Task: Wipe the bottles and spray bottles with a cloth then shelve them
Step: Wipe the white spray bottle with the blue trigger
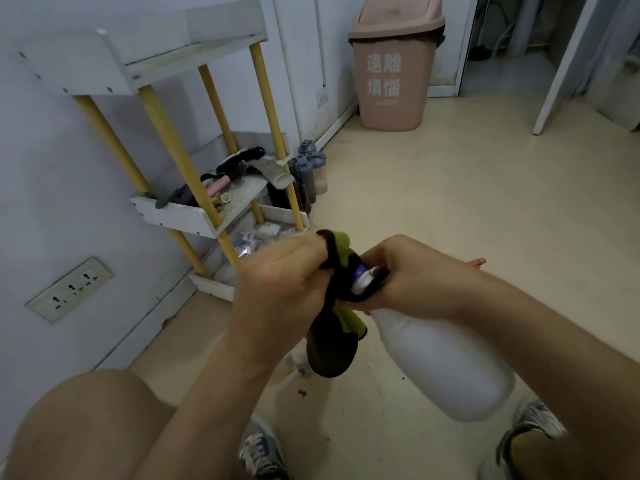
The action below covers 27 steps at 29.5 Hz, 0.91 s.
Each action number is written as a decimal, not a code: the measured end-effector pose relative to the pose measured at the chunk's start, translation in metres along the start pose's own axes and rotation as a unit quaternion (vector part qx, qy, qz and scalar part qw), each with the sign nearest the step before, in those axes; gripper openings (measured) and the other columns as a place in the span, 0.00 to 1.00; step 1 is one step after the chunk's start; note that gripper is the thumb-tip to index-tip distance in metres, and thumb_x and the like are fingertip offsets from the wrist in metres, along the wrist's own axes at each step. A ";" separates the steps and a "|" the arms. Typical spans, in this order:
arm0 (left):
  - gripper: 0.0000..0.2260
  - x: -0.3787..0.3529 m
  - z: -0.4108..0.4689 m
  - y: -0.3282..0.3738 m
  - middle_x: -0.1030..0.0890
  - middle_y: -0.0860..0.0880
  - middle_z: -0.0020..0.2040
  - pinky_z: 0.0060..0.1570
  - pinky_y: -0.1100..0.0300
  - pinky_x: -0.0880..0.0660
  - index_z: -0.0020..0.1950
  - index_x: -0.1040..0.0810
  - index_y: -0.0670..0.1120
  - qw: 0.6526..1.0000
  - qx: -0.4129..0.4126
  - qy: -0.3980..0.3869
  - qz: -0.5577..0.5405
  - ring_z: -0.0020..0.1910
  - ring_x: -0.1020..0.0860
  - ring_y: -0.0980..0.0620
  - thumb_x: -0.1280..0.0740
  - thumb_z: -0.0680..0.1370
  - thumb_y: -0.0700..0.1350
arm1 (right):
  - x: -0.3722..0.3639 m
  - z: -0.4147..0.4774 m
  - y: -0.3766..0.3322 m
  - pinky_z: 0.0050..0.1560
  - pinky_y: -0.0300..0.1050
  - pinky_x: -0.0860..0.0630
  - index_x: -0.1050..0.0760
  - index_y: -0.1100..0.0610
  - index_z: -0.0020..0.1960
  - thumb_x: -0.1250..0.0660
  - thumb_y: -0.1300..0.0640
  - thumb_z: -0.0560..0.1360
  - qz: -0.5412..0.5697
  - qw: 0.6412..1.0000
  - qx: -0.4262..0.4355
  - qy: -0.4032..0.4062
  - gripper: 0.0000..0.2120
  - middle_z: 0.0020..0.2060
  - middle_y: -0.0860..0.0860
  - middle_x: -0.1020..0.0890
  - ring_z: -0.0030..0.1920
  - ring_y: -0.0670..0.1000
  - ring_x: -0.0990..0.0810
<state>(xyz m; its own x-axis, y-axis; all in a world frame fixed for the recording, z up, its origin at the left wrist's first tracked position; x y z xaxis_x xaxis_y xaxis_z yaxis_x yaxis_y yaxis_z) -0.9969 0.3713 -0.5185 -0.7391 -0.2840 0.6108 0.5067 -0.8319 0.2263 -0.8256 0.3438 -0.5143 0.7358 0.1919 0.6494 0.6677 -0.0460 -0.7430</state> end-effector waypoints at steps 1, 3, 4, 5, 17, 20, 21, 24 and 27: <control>0.05 0.008 0.004 -0.003 0.15 0.47 0.40 0.40 0.55 0.21 0.47 0.15 0.39 0.999 0.033 0.006 -0.012 0.39 0.18 0.51 0.29 0.73 0.34 | 0.004 0.001 0.001 0.39 0.47 0.25 0.21 0.53 0.48 0.27 0.50 0.72 -0.110 0.993 -0.017 0.049 0.09 0.40 0.52 0.18 0.41 0.49 0.21; 0.04 0.016 0.011 -0.009 0.17 0.48 0.38 0.37 0.52 0.23 0.47 0.16 0.43 0.992 0.122 -0.013 0.000 0.37 0.22 0.52 0.30 0.74 0.37 | 0.013 -0.003 0.002 0.36 0.45 0.31 0.30 0.51 0.47 0.32 0.47 0.75 -0.287 0.943 -0.041 0.162 0.10 0.42 0.49 0.22 0.42 0.52 0.25; 0.02 0.014 0.012 -0.012 0.19 0.49 0.37 0.35 0.49 0.24 0.46 0.18 0.44 0.983 0.173 -0.052 0.034 0.35 0.24 0.51 0.30 0.75 0.39 | 0.017 -0.005 0.002 0.38 0.45 0.32 0.31 0.50 0.49 0.33 0.45 0.76 -0.317 0.927 -0.032 0.198 0.10 0.43 0.49 0.22 0.44 0.53 0.25; 0.01 0.008 0.013 -0.012 0.21 0.49 0.36 0.34 0.50 0.26 0.44 0.21 0.45 0.967 0.228 -0.095 0.065 0.35 0.25 0.50 0.31 0.75 0.41 | 0.019 -0.008 0.002 0.40 0.46 0.31 0.30 0.49 0.53 0.34 0.45 0.76 -0.322 0.922 -0.015 0.214 0.11 0.44 0.48 0.23 0.46 0.52 0.26; 0.17 -0.013 0.014 0.002 0.22 0.41 0.51 0.46 0.56 0.22 0.57 0.23 0.37 0.591 0.531 0.000 -0.608 0.48 0.23 0.45 0.39 0.69 0.35 | -0.016 -0.014 -0.018 0.32 0.44 0.43 0.39 0.51 0.51 0.39 0.49 0.79 -0.308 0.930 0.018 0.198 0.09 0.39 0.48 0.32 0.43 0.51 0.36; 0.25 -0.003 0.010 -0.004 0.18 0.44 0.58 0.53 0.55 0.20 0.64 0.24 0.37 0.696 0.420 -0.115 -0.571 0.56 0.19 0.45 0.38 0.68 0.27 | -0.006 -0.007 -0.008 0.30 0.43 0.43 0.38 0.52 0.47 0.37 0.51 0.77 -0.298 0.938 -0.009 0.179 0.10 0.33 0.46 0.33 0.39 0.52 0.32; 0.25 -0.003 0.007 -0.004 0.17 0.49 0.58 0.53 0.54 0.20 0.66 0.23 0.42 0.749 0.388 -0.153 -0.515 0.56 0.18 0.47 0.36 0.71 0.26 | 0.000 -0.004 -0.005 0.31 0.42 0.40 0.35 0.52 0.47 0.35 0.51 0.76 -0.260 0.955 -0.028 0.142 0.09 0.34 0.47 0.30 0.38 0.51 0.30; 0.20 -0.010 0.003 -0.005 0.20 0.57 0.60 0.43 0.59 0.19 0.65 0.22 0.50 0.889 0.294 -0.176 -0.304 0.47 0.16 0.52 0.29 0.75 0.35 | 0.009 0.001 -0.001 0.37 0.45 0.28 0.25 0.53 0.50 0.28 0.50 0.72 -0.135 0.989 -0.055 0.030 0.10 0.40 0.50 0.21 0.40 0.50 0.22; 0.10 -0.025 -0.002 -0.008 0.21 0.66 0.50 0.46 0.68 0.28 0.58 0.21 0.59 0.957 0.186 -0.097 -0.200 0.48 0.23 0.61 0.33 0.77 0.53 | 0.002 0.002 -0.001 0.46 0.47 0.22 0.21 0.54 0.49 0.27 0.50 0.71 -0.025 0.998 -0.027 -0.047 0.10 0.41 0.51 0.16 0.43 0.52 0.18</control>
<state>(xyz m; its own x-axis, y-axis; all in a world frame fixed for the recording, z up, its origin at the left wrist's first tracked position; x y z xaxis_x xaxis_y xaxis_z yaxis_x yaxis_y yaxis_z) -0.9829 0.3838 -0.5375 -0.8288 0.1459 0.5402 0.3502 -0.6177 0.7042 -0.8246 0.3459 -0.5126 0.6896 0.2858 0.6655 0.7102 -0.0871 -0.6986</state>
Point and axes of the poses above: each hand's wrist, its own z-axis towards the middle knuckle, its own x-axis out of the back of the hand, y = z × x, the point moved 1 cm from there along z, towards the middle knuckle
